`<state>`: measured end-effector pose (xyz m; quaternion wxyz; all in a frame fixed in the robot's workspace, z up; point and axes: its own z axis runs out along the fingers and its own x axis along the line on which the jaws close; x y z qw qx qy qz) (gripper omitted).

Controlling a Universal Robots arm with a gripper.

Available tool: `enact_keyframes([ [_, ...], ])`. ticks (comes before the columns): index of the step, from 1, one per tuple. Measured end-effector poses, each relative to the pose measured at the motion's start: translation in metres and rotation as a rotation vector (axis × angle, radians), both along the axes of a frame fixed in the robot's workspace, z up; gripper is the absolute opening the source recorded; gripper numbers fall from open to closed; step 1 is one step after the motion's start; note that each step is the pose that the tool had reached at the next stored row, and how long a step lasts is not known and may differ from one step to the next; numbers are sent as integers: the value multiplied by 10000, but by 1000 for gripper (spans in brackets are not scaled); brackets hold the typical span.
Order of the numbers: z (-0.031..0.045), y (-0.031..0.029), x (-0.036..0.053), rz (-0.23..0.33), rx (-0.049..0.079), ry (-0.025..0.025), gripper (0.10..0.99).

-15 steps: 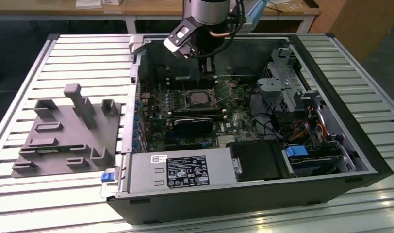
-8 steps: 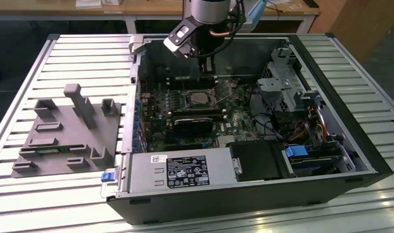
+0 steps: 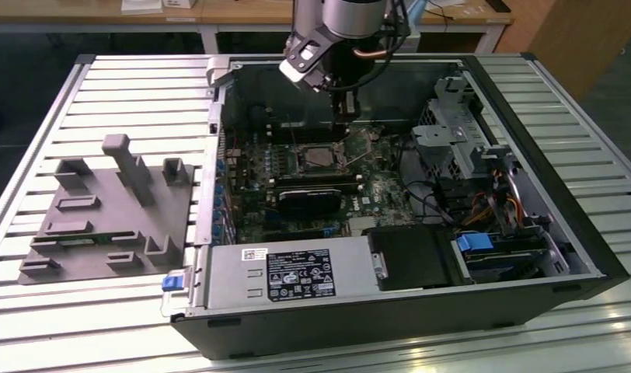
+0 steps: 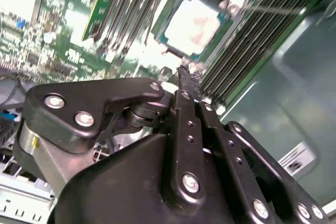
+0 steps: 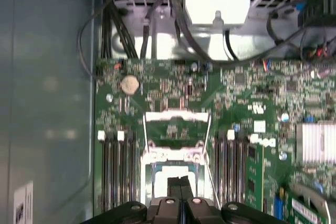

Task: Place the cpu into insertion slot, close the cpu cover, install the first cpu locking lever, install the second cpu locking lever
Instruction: 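Close the cpu cover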

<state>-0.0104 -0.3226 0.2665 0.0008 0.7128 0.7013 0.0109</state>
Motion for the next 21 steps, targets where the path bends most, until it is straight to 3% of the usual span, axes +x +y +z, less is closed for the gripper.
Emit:
enact_keyframes([
  [16,0,0,656,-1,-1,5,102],
  [18,0,0,716,1,0,6,102],
  [21,0,1,733,-1,0,6,102],
])
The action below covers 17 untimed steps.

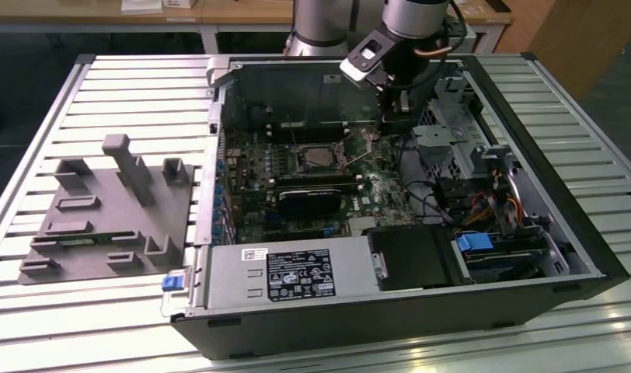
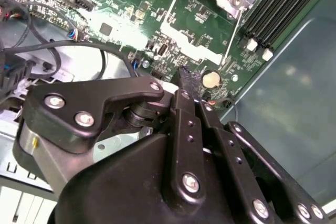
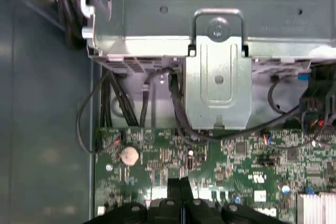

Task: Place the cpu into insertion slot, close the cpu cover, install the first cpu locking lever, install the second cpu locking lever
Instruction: 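Close the cpu cover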

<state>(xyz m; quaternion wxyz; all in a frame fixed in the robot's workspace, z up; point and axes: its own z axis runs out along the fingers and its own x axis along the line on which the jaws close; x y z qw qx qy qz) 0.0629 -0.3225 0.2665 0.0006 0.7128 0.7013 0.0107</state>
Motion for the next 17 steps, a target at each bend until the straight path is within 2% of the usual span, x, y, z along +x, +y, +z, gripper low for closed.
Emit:
enact_keyframes([
  [5,-16,-1,2,1,0,0,102],
  [17,-186,-1,21,1,0,0,102],
])
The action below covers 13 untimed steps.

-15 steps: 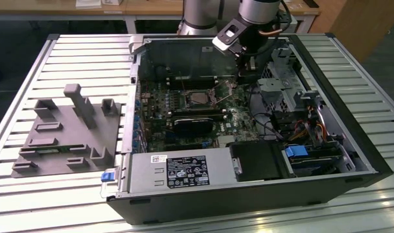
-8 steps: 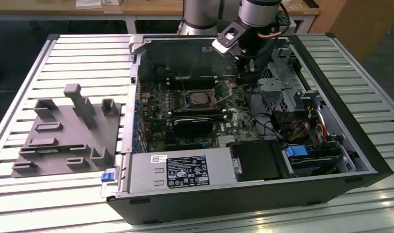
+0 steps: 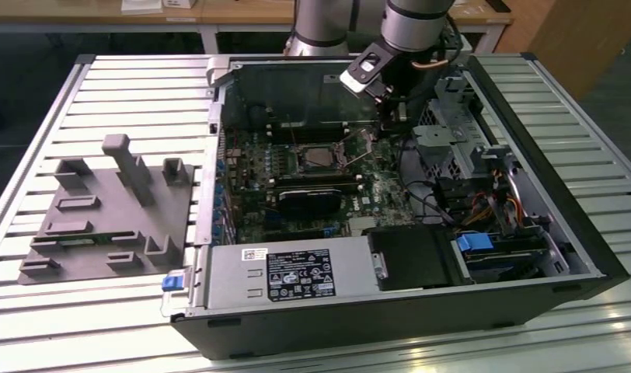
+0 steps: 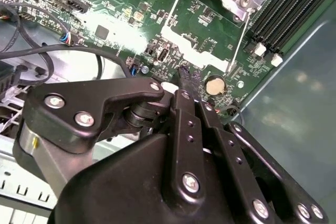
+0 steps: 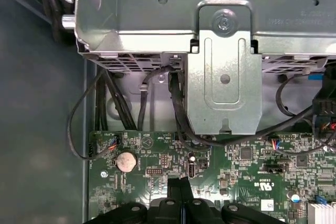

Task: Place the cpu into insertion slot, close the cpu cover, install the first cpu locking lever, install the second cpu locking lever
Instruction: 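Close the cpu cover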

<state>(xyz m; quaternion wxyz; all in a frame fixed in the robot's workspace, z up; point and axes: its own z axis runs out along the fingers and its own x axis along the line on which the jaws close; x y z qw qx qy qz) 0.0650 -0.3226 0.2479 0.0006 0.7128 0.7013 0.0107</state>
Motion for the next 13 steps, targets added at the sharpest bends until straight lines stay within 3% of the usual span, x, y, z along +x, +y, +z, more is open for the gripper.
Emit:
enact_keyframes([
  [9,-143,0,10,-1,1,12,102],
  [13,-147,0,10,0,-2,14,102],
])
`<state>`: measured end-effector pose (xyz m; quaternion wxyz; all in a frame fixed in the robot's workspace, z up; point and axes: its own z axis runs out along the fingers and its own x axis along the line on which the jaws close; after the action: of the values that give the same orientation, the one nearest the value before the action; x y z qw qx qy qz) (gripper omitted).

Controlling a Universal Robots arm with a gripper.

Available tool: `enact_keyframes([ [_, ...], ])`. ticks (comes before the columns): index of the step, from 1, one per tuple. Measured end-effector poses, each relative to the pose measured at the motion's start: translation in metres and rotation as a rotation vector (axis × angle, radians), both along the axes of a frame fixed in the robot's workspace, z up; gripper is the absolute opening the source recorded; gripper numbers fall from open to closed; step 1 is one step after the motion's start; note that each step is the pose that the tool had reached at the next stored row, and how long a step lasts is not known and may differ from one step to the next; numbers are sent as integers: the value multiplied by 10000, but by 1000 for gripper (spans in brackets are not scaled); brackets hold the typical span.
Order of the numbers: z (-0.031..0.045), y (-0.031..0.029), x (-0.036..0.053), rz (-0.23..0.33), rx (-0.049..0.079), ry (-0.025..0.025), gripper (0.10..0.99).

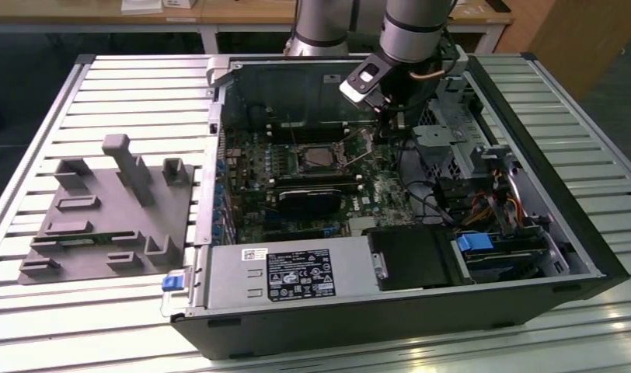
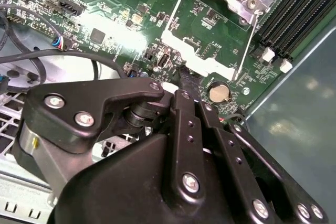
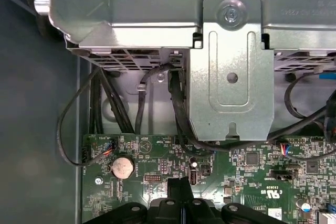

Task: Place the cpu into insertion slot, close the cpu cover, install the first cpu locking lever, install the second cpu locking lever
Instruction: 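Close the cpu cover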

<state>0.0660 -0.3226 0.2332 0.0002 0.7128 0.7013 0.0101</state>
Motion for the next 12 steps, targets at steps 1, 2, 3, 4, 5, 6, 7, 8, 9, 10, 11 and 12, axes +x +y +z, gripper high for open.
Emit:
enact_keyframes([
  [1,-1,0,0,0,2,-1,102],
  [2,-1,0,0,0,2,0,102],
  [3,-2,0,1,2,3,32,102],
  [4,-3,0,2,1,4,130,102],
  [5,-4,0,2,0,2,246,102],
  [6,-5,0,4,1,2,376,102],
  [7,-7,0,6,-1,2,532,102],
  [8,-8,0,9,-1,3,688,102],
  [9,-10,0,12,0,3,855,102],
  [10,-11,0,14,0,3,1008,102],
  [11,-12,1,17,0,2,1171,102],
  [12,-13,1,18,0,3,1281,102],
])
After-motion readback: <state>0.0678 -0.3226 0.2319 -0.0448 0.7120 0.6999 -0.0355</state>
